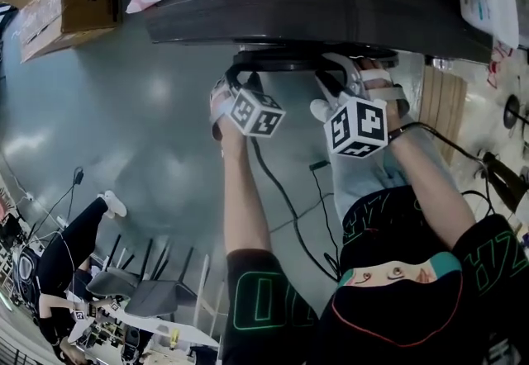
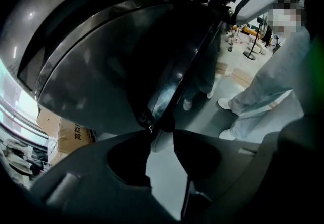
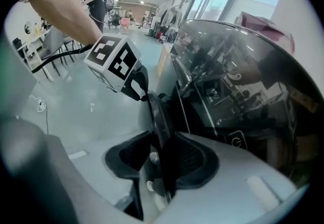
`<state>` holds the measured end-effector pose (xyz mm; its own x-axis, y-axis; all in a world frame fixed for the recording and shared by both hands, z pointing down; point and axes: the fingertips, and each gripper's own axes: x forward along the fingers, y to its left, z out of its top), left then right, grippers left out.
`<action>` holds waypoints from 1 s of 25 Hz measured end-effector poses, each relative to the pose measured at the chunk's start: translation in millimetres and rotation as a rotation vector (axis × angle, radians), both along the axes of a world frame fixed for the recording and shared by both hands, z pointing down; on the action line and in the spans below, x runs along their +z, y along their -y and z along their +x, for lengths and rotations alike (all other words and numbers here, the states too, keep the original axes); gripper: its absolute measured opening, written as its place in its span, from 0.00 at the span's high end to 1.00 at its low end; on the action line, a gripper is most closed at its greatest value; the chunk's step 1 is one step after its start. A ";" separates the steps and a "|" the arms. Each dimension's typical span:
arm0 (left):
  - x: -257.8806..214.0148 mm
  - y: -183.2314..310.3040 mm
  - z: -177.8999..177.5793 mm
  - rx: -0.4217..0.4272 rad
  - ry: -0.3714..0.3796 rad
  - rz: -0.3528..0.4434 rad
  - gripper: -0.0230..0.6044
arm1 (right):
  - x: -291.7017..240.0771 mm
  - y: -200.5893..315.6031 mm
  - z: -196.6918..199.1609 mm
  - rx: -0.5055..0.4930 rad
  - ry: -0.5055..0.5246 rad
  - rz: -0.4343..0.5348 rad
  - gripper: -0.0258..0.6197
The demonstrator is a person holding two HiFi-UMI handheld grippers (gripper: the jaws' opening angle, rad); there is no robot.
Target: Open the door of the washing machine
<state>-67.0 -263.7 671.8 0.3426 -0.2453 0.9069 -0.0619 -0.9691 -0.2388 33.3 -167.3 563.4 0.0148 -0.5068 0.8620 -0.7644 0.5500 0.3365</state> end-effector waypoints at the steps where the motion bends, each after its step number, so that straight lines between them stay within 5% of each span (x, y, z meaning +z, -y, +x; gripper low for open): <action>1: 0.6 -6.2 -6.8 -0.005 0.006 -0.004 0.73 | 0.7 -4.2 -4.2 -0.021 0.001 -0.007 0.73; 14: 0.9 -111.6 -85.4 -0.261 -0.039 -0.072 0.75 | 5.4 -74.0 -57.9 -0.243 -0.059 -0.075 0.71; 25: 0.7 -209.3 -111.0 -0.498 -0.087 -0.116 0.76 | 8.6 -137.2 -73.7 -0.473 -0.096 -0.126 0.70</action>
<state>-178.0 -54.4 672.5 0.2853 -0.2976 0.9111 -0.5373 -0.8368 -0.1051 -40.3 -30.1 572.0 -0.1096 -0.3691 0.9229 -0.3903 0.8699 0.3015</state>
